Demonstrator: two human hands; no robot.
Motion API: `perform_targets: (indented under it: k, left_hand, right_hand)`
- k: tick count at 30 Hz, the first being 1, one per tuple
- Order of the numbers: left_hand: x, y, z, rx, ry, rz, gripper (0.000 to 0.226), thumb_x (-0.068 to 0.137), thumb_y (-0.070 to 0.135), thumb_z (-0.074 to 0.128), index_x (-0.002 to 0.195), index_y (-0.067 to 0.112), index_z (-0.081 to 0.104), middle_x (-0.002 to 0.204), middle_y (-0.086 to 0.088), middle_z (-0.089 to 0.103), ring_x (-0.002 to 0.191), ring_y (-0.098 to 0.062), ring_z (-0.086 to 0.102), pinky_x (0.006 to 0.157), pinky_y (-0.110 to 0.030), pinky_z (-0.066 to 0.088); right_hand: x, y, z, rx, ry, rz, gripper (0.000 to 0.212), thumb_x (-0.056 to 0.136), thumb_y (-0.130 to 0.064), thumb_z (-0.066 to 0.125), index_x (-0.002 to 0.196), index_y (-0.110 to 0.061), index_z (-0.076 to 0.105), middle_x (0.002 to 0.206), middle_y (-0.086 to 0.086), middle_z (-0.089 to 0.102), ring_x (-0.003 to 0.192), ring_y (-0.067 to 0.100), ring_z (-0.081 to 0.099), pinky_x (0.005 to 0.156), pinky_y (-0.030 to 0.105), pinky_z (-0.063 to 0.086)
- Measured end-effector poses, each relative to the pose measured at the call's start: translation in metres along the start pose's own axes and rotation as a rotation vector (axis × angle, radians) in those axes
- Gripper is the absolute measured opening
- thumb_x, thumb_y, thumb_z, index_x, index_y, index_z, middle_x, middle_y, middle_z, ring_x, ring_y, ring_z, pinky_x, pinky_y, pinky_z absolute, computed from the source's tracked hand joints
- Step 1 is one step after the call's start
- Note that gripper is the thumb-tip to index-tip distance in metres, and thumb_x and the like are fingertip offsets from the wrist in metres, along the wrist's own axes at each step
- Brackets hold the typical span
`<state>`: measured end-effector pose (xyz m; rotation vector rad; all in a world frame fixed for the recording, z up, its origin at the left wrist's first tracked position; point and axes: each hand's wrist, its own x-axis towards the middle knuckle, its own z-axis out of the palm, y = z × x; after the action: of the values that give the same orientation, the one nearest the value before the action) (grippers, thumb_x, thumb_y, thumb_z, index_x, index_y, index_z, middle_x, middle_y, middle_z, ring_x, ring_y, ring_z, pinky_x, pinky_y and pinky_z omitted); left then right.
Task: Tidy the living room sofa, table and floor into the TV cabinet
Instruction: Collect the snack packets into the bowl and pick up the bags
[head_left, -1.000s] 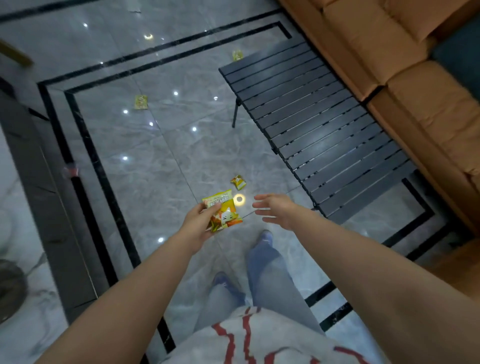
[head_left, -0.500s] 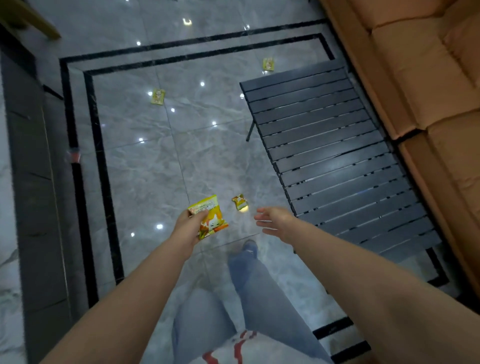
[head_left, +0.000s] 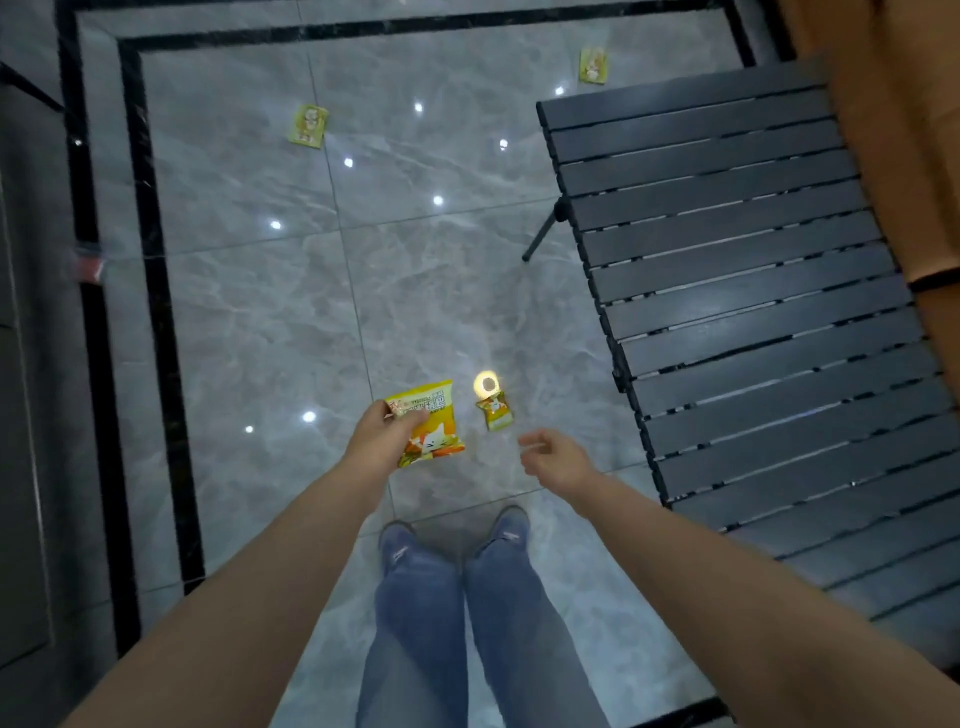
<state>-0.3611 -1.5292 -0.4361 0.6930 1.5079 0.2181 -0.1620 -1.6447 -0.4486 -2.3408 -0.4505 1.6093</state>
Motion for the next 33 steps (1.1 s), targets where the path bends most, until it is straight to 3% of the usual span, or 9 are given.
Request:
perform_targets:
  k: [4,7,13,20,23,27,30,33]
  left_hand:
    - [0.083,-0.032,0.01,0.103,-0.036,0.089,0.022,0.091,0.014,0.069,0.11,0.013,0.057,0.108,-0.005,0.07,0.088,-0.016,0.068,0.078,-0.03,0.056]
    - [0.133,-0.062,0.024,0.121,-0.118,0.123,0.019,0.092,0.011,0.067,0.108,0.015,0.056,0.108,-0.004,0.07,0.094,-0.019,0.069,0.084,-0.033,0.056]
    - [0.249,-0.136,0.054,0.037,-0.113,0.104,0.015,0.092,0.013,0.068,0.099,0.015,0.055,0.112,-0.009,0.07,0.094,-0.022,0.069,0.078,-0.03,0.056]
    - [0.349,-0.199,0.062,0.077,-0.138,0.07,0.017,0.093,0.011,0.066,0.107,0.01,0.055,0.109,-0.01,0.071,0.083,-0.014,0.069,0.063,-0.017,0.054]
    - [0.377,-0.212,0.061,0.081,-0.08,0.102,0.018,0.093,0.007,0.065,0.108,0.005,0.054,0.103,-0.011,0.07,0.076,-0.011,0.066,0.053,-0.011,0.048]
    - [0.405,-0.225,0.058,0.033,-0.013,0.146,0.014,0.092,0.005,0.066,0.099,0.01,0.055,0.096,-0.009,0.071,0.074,-0.011,0.066,0.054,-0.014,0.05]
    - [0.411,-0.227,0.055,0.002,0.001,0.137,0.013,0.092,0.008,0.066,0.099,0.013,0.057,0.097,-0.006,0.071,0.077,-0.011,0.068,0.056,-0.015,0.052]
    - [0.4,-0.218,0.046,-0.041,-0.002,0.126,0.012,0.093,0.011,0.066,0.103,0.012,0.058,0.1,-0.004,0.073,0.077,-0.009,0.07,0.062,-0.02,0.055]
  right_hand:
    - [0.089,0.024,0.03,-0.134,0.039,0.007,0.043,0.091,-0.012,0.063,0.132,-0.014,0.054,0.125,0.013,0.061,0.106,0.024,0.06,0.09,0.032,0.05]
    - [0.152,0.044,0.049,-0.293,0.093,-0.025,0.056,0.089,-0.02,0.067,0.142,-0.016,0.047,0.135,0.013,0.056,0.121,0.028,0.056,0.103,0.035,0.043]
    - [0.295,0.101,0.093,-0.301,0.128,0.017,0.075,0.088,-0.024,0.07,0.151,-0.012,0.032,0.144,0.017,0.049,0.129,0.032,0.051,0.108,0.041,0.041]
    - [0.412,0.127,0.137,-0.193,0.289,0.107,0.059,0.096,-0.022,0.059,0.148,-0.004,0.037,0.147,0.02,0.046,0.136,0.035,0.042,0.108,0.034,0.032]
    - [0.443,0.132,0.15,-0.091,0.396,0.172,0.047,0.093,-0.023,0.063,0.135,-0.003,0.055,0.136,0.021,0.056,0.128,0.037,0.049,0.104,0.037,0.037]
    - [0.464,0.139,0.162,-0.073,0.483,0.188,0.05,0.078,-0.034,0.078,0.122,-0.015,0.065,0.127,0.019,0.057,0.119,0.035,0.053,0.099,0.033,0.042]
    - [0.471,0.145,0.166,-0.08,0.5,0.146,0.045,0.081,-0.031,0.078,0.119,-0.011,0.063,0.126,0.016,0.055,0.119,0.033,0.052,0.097,0.034,0.042]
    - [0.455,0.129,0.164,0.084,0.459,0.136,0.039,0.083,-0.028,0.077,0.113,-0.009,0.06,0.108,0.008,0.064,0.107,0.028,0.06,0.083,0.027,0.044]
